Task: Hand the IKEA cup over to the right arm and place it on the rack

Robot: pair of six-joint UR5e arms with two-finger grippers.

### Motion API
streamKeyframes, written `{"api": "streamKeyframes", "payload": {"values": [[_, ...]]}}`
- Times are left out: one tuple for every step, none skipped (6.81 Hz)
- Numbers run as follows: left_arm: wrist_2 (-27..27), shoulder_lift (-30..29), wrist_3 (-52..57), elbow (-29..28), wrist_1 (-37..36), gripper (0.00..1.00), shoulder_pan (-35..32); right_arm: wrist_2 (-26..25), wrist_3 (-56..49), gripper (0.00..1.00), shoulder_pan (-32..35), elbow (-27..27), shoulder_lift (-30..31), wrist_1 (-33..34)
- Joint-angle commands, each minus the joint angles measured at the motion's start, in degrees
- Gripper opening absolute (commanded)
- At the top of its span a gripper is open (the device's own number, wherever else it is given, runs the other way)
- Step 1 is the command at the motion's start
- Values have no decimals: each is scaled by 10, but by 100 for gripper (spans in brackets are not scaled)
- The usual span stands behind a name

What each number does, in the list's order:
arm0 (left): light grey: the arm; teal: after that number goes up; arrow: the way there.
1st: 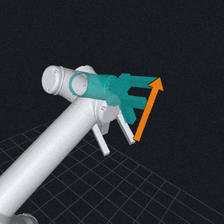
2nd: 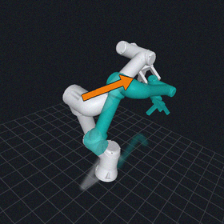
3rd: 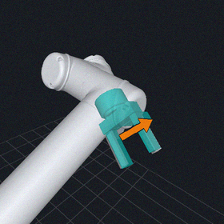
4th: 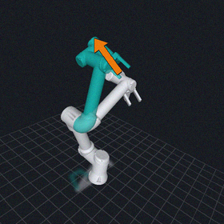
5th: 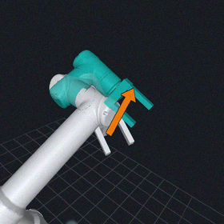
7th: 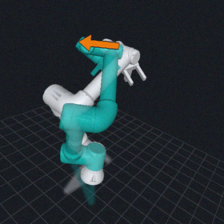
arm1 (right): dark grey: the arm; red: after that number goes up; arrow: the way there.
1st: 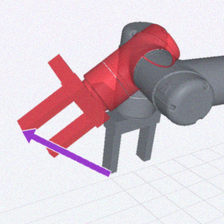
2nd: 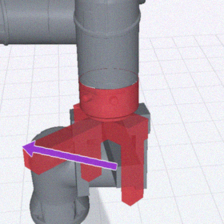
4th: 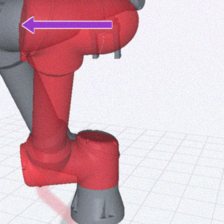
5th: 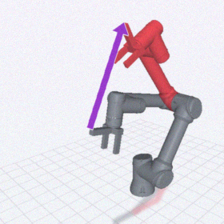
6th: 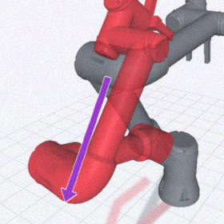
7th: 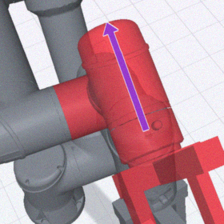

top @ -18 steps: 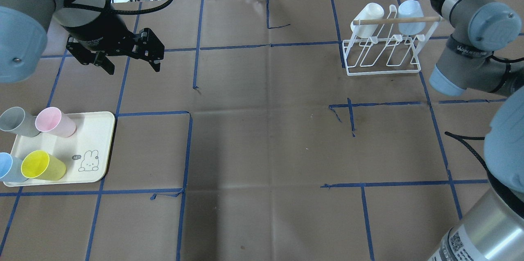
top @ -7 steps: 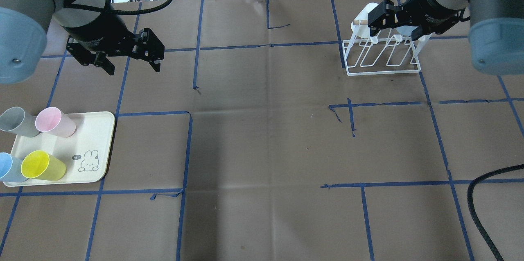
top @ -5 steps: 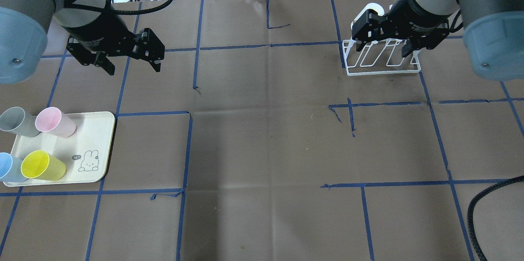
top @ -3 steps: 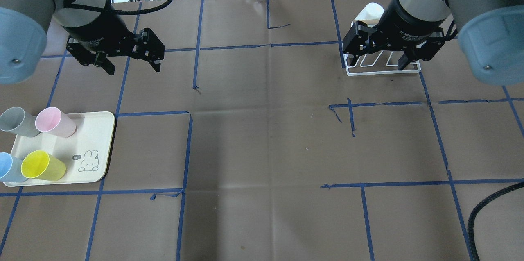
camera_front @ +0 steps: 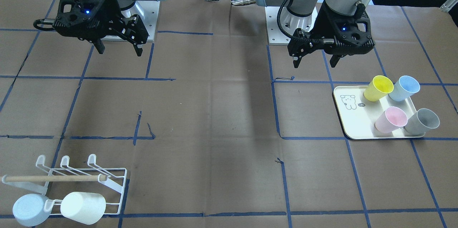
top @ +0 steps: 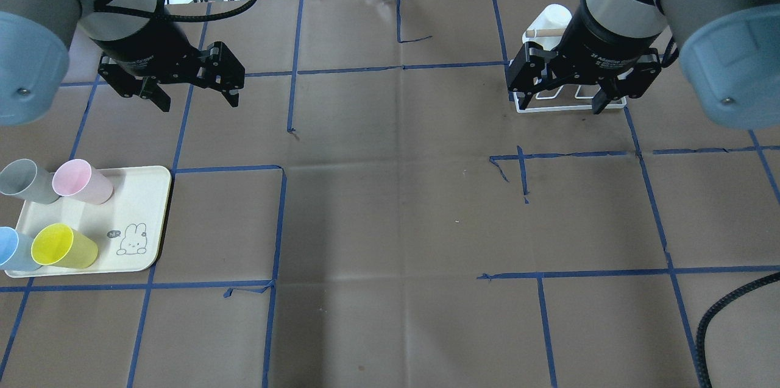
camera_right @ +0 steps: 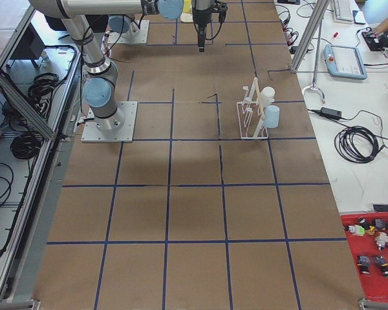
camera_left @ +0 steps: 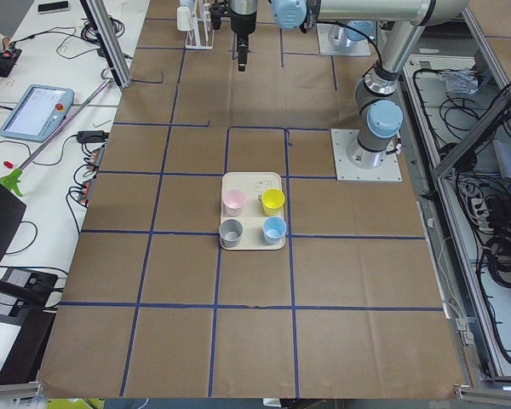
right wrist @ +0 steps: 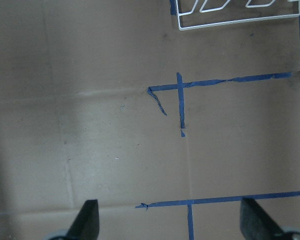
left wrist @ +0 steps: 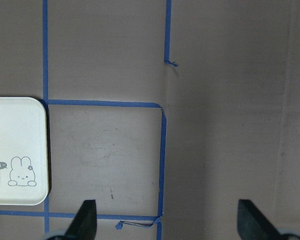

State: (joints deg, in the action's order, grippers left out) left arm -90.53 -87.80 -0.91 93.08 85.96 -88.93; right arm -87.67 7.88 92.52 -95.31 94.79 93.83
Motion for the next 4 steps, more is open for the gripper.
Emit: {"api": "streamKeyframes", "payload": {"values": [[0, 0, 0, 0, 1, 99, 1, 0, -1, 100, 0, -1, -4, -1], [0, 0, 0, 0, 1, 99, 0, 3, -4, 100, 1, -1, -5, -1], [0, 0, 0, 0, 0, 99, 0, 5, -4, 100, 0, -2, -5, -1], [0, 0, 0, 0, 1, 99, 0, 2, -7, 100, 0, -3, -4, -1]]}}
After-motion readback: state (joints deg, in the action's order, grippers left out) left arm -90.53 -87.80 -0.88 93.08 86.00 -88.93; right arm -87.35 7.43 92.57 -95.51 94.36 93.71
